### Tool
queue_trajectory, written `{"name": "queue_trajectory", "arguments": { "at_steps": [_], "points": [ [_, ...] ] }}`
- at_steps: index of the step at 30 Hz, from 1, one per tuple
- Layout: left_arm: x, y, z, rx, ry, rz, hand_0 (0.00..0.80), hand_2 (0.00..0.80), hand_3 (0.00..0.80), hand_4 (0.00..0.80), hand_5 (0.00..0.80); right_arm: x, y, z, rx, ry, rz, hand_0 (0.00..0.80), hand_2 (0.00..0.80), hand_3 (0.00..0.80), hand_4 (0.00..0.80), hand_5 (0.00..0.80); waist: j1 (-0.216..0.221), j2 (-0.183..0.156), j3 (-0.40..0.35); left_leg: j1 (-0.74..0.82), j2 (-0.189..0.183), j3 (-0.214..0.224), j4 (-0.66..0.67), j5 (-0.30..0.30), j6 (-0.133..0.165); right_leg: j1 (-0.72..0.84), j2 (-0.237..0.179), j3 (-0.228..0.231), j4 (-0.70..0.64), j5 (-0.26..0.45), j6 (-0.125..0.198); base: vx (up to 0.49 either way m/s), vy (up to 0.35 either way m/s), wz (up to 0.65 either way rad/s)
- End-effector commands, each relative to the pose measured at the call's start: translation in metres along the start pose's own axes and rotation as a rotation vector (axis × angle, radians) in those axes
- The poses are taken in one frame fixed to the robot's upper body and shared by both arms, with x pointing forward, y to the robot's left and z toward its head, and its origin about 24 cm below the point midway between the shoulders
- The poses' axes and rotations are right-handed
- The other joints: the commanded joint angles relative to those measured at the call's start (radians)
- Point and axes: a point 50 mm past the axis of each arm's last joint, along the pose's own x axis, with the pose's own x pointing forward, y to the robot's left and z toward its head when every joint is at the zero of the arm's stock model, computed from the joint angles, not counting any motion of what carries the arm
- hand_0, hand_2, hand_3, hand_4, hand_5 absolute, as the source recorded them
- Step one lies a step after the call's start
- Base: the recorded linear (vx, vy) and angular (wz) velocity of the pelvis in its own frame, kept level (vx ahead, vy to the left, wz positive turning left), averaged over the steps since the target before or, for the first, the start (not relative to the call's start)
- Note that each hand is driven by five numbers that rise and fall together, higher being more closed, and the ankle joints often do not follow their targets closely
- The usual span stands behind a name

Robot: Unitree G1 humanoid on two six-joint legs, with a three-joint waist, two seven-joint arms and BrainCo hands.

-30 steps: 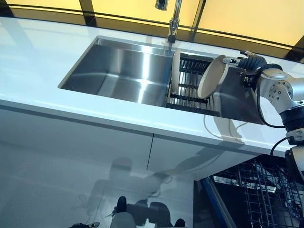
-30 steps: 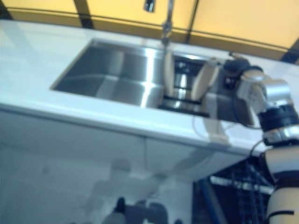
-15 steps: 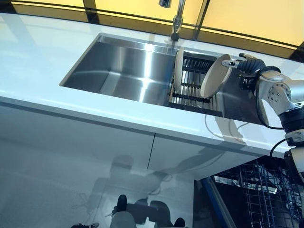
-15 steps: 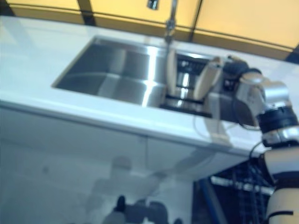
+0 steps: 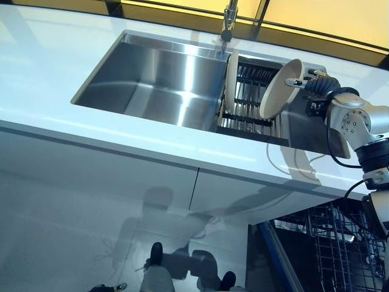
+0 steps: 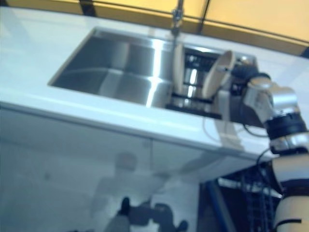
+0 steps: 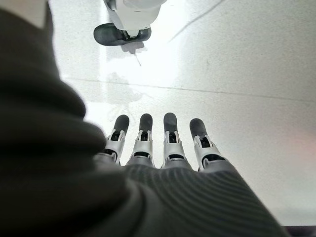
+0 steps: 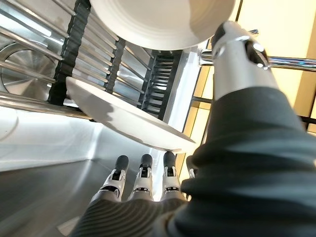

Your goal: Take plates into dishwasher

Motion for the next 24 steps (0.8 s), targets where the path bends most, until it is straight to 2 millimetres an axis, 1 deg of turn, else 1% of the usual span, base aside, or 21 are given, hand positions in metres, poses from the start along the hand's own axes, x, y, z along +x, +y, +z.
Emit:
{"name": "queue_trajectory", "arguments": {
  "at_steps": [1,8,12,18,19,20,21,23,24],
  "points": [
    [0.001,0.007,0.011,0.019,-0.015,0.031,0.0,0.0,0.0,0.0,0.0,-0.004,-0.008,0.022,-0.024,-0.07,-0.033,0.0,0.0,0.0,0.0,0.0,0.038,-0.004,0.041,0.02,-0.005,-0.003,-0.005,-0.054,0.027,-0.069,-0.049,0.017,0.062,0.022,0.022,-0.015,0.032,0.0],
    [0.001,0.004,0.018,-0.016,-0.039,0.018,0.0,0.0,0.0,0.0,0.0,-0.004,-0.011,0.02,-0.039,-0.054,-0.055,0.0,0.0,0.0,0.0,0.0,0.037,0.01,0.077,0.0,-0.009,-0.009,-0.005,-0.05,0.031,-0.097,-0.054,0.025,0.074,0.024,0.022,-0.007,0.01,0.01],
    [0.001,0.002,0.022,-0.033,-0.049,0.012,0.0,0.0,0.0,0.0,0.0,-0.003,-0.015,0.022,-0.061,-0.064,-0.071,0.0,0.0,0.0,0.0,0.0,0.04,0.017,0.094,-0.011,-0.01,-0.013,-0.005,-0.048,0.031,-0.108,-0.056,0.025,0.078,0.025,0.02,-0.005,0.016,0.01],
    [0.001,0.0,0.022,-0.056,-0.055,0.005,0.0,0.0,0.0,0.0,0.0,-0.004,-0.021,0.025,-0.1,-0.062,-0.123,0.0,0.0,0.0,0.0,0.0,0.043,0.021,0.108,-0.021,-0.012,-0.019,-0.005,-0.046,0.032,-0.118,-0.056,0.024,0.084,0.024,0.019,0.0,0.018,0.01],
    [0.0,0.0,0.022,-0.06,-0.056,0.004,0.0,0.0,0.0,0.0,0.0,-0.004,-0.023,0.024,-0.103,-0.061,-0.133,0.173,0.173,0.173,0.173,0.173,0.043,0.021,0.108,-0.022,-0.012,-0.02,-0.005,-0.046,0.031,-0.118,-0.056,0.024,0.084,0.024,0.019,0.01,0.014,0.04],
    [0.0,-0.001,0.022,-0.064,-0.058,0.004,0.0,0.0,0.0,0.0,0.0,-0.004,-0.026,0.025,-0.108,-0.069,-0.15,0.455,0.455,0.455,0.455,0.455,0.045,0.02,0.109,-0.024,-0.012,-0.021,-0.005,-0.046,0.031,-0.118,-0.056,0.022,0.083,0.024,0.019,0.009,0.013,0.04],
    [0.0,-0.001,0.022,-0.066,-0.06,0.005,0.0,0.0,0.0,0.0,0.0,-0.005,-0.029,0.028,-0.119,-0.079,-0.17,0.8,0.8,0.8,0.8,0.8,0.046,0.02,0.11,-0.024,-0.012,-0.022,-0.005,-0.046,0.031,-0.118,-0.056,0.021,0.083,0.024,0.019,0.005,0.01,0.05],
    [0.0,-0.001,0.022,-0.066,-0.061,0.006,0.0,0.0,0.0,0.0,0.0,-0.006,-0.034,0.03,-0.13,-0.087,-0.2,0.8,0.8,0.8,0.8,0.8,0.047,0.019,0.11,-0.025,-0.011,-0.023,-0.005,-0.046,0.03,-0.117,-0.056,0.02,0.082,0.024,0.019,0.003,0.0,0.04],
    [0.0,-0.001,0.021,-0.063,-0.064,0.008,0.0,0.0,0.0,0.0,0.0,-0.008,-0.039,0.034,-0.133,-0.104,-0.246,0.8,0.8,0.8,0.8,0.8,0.048,0.017,0.11,-0.025,-0.01,-0.024,-0.005,-0.046,0.03,-0.116,-0.055,0.019,0.082,0.024,0.02,0.0,-0.012,0.06]
  ]
}}
